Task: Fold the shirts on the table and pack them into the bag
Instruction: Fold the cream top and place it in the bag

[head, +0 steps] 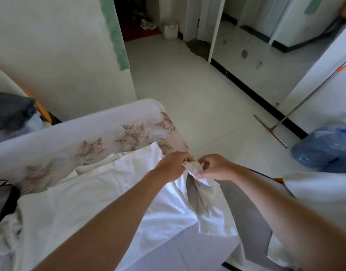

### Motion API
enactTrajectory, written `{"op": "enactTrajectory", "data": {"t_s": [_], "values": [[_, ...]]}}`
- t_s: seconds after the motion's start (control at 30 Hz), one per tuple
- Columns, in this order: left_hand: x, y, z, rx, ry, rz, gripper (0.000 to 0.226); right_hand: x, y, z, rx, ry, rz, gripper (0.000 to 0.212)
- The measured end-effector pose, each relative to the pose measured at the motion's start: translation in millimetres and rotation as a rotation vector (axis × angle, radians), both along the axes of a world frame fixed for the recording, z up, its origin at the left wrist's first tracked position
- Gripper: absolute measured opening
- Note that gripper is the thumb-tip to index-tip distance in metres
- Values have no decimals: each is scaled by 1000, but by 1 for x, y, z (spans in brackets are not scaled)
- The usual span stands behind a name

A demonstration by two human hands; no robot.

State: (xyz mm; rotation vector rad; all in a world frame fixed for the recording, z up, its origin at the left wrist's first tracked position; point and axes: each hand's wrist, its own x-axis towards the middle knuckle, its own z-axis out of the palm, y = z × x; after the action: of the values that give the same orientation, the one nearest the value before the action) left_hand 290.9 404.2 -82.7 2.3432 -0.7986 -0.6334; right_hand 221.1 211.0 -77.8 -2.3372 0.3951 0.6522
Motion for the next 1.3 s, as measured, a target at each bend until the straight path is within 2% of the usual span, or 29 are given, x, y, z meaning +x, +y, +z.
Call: {"op": "enactTrajectory", "data": {"t_s": [0.03, 0.1, 0.2, 0.27, 0.33, 0.37, 0.43, 0.47, 0.57, 0.6, 0.63, 0.7, 0.73, 0.83, 0.9, 0.97, 1.03, 1.13, 1.2, 1.3], "values": [[4, 2, -1, -6, 15, -13, 29, -5, -4, -3, -60, 57, 40, 39], [13, 4, -7, -20, 34, 0, 23, -12, -10, -10, -65, 32, -35, 29], [18, 3, -12, -16, 38, 80, 23, -18, -13, -5, 54, -102, -307, 32], [13, -1, -9, -24, 46, 131, 33, -20, -12, 2, 34, -127, -398, 36], [-2, -6, 2, -19, 11, 166, 41, -21, -14, 11, 6, -73, -455, 37], [-11, -8, 7, -20, -47, 175, 36, -21, -16, 15, 44, -22, -505, 33], [-34, -13, 16, -14, -104, 186, 19, -23, -16, 26, 264, 101, -659, 22], [-46, -15, 19, -5, -30, 202, 23, -23, -14, 34, 399, 132, -726, 18], [-74, -16, 26, -3, 383, 246, 67, -20, -2, 51, 701, 66, -789, 12], [-79, -14, 27, -61, 469, 277, 69, -17, 4, 54, 762, 43, -793, 11], [-81, -10, 29, -146, 529, 324, 58, -15, 12, 57, 797, 23, -793, 11], [-78, 5, 35, -296, 597, 438, 28, -10, 26, 58, 767, -23, -745, 30], [-74, 17, 40, -343, 640, 481, 21, -10, 34, 60, 716, -42, -685, 36], [-61, 61, 60, -383, 758, 480, 22, -12, 59, 64, 556, -87, -489, 40], [-49, 96, 73, -254, 676, 500, 21, -13, 78, 60, 460, -113, -372, 40], [-33, 133, 82, 72, 372, 453, 16, -12, 98, 46, 308, -175, -220, 43], [-23, 166, 78, 393, 94, 345, 19, -14, 117, 28, 251, -189, -172, 46], [-27, 202, 53, 785, -122, 375, 32, -18, 135, -2, 104, -157, -53, 49], [-39, 214, 28, 816, -229, 436, 39, -22, 139, -21, -64, -119, 40, 54], [-59, 216, -10, 582, -249, 395, 31, -30, 140, -44, -194, -167, 75, 47]]}}
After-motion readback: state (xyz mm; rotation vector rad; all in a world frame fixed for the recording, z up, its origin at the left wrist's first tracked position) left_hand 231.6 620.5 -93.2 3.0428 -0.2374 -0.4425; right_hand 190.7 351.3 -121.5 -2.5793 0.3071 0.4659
